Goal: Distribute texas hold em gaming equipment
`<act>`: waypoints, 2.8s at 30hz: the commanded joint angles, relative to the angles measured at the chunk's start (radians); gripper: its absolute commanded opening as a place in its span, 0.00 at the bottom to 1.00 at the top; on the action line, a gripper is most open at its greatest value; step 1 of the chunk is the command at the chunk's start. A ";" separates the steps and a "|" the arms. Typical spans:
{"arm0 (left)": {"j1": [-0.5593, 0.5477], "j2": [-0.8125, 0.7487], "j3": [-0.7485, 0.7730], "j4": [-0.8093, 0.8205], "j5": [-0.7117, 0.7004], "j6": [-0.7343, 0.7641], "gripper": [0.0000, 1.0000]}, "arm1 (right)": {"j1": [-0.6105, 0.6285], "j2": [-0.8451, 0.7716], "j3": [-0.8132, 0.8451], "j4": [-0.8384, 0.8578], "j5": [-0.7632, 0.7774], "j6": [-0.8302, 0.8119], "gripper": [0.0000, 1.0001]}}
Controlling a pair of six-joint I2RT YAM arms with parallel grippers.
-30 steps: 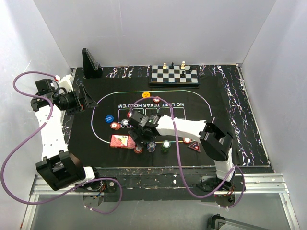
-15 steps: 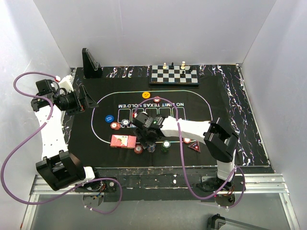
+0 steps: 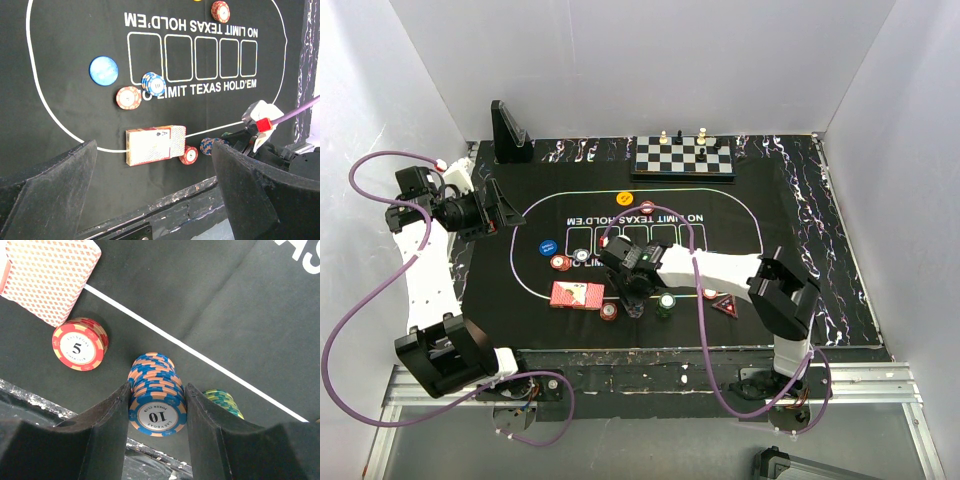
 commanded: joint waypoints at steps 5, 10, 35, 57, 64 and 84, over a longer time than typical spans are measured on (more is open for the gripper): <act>0.007 -0.032 -0.016 0.027 0.015 -0.003 1.00 | 0.006 -0.091 0.036 -0.026 0.023 0.006 0.31; 0.005 -0.032 -0.017 0.029 0.015 -0.002 1.00 | 0.000 -0.112 0.101 -0.056 0.052 -0.026 0.26; 0.005 0.066 0.009 0.006 0.029 0.081 1.00 | -0.549 0.407 0.713 -0.106 0.052 -0.161 0.09; 0.005 0.123 0.043 -0.002 0.035 0.121 1.00 | -0.615 0.632 0.917 -0.133 0.007 -0.109 0.10; 0.007 0.107 0.024 0.003 0.029 0.127 1.00 | -0.612 0.626 0.891 -0.145 -0.006 -0.098 0.15; 0.005 0.049 0.038 -0.022 0.041 0.116 1.00 | -0.546 0.347 0.830 -0.181 0.072 -0.120 0.85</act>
